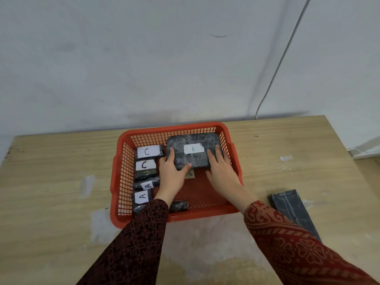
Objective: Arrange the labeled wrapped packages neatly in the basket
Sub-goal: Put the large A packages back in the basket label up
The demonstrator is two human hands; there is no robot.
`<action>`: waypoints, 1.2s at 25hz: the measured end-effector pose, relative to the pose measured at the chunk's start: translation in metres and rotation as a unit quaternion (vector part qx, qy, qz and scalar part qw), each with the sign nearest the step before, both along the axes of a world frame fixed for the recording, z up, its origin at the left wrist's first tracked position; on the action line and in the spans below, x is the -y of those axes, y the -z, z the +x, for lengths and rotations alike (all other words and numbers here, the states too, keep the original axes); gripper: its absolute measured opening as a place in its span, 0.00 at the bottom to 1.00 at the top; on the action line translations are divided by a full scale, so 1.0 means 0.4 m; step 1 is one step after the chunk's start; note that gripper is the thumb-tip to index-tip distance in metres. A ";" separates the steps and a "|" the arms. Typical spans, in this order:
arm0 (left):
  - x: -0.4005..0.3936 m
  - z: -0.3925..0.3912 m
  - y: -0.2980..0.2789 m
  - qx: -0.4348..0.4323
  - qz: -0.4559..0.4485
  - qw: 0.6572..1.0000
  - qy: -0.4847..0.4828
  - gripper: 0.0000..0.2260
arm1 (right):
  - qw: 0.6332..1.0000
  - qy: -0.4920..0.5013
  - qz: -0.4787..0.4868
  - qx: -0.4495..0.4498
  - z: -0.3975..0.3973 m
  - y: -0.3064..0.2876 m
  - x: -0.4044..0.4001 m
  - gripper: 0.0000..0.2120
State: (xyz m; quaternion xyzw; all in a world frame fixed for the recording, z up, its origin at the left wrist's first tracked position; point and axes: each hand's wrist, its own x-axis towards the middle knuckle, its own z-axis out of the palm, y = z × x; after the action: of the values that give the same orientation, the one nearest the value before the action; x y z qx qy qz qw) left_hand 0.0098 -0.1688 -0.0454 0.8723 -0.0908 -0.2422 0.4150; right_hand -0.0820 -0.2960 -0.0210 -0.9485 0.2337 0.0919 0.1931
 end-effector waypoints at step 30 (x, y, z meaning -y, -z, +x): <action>0.254 -0.485 -0.157 0.240 -0.016 0.866 0.438 0.12 | 0.872 0.251 0.364 0.211 -0.844 -0.102 0.246 0.15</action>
State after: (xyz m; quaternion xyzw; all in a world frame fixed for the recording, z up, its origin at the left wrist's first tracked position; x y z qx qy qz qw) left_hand -0.1841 -0.2703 0.0176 0.7670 -0.5643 -0.1810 0.2459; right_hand -0.4198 -0.3945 0.0199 -0.7173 0.3672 -0.0838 0.5861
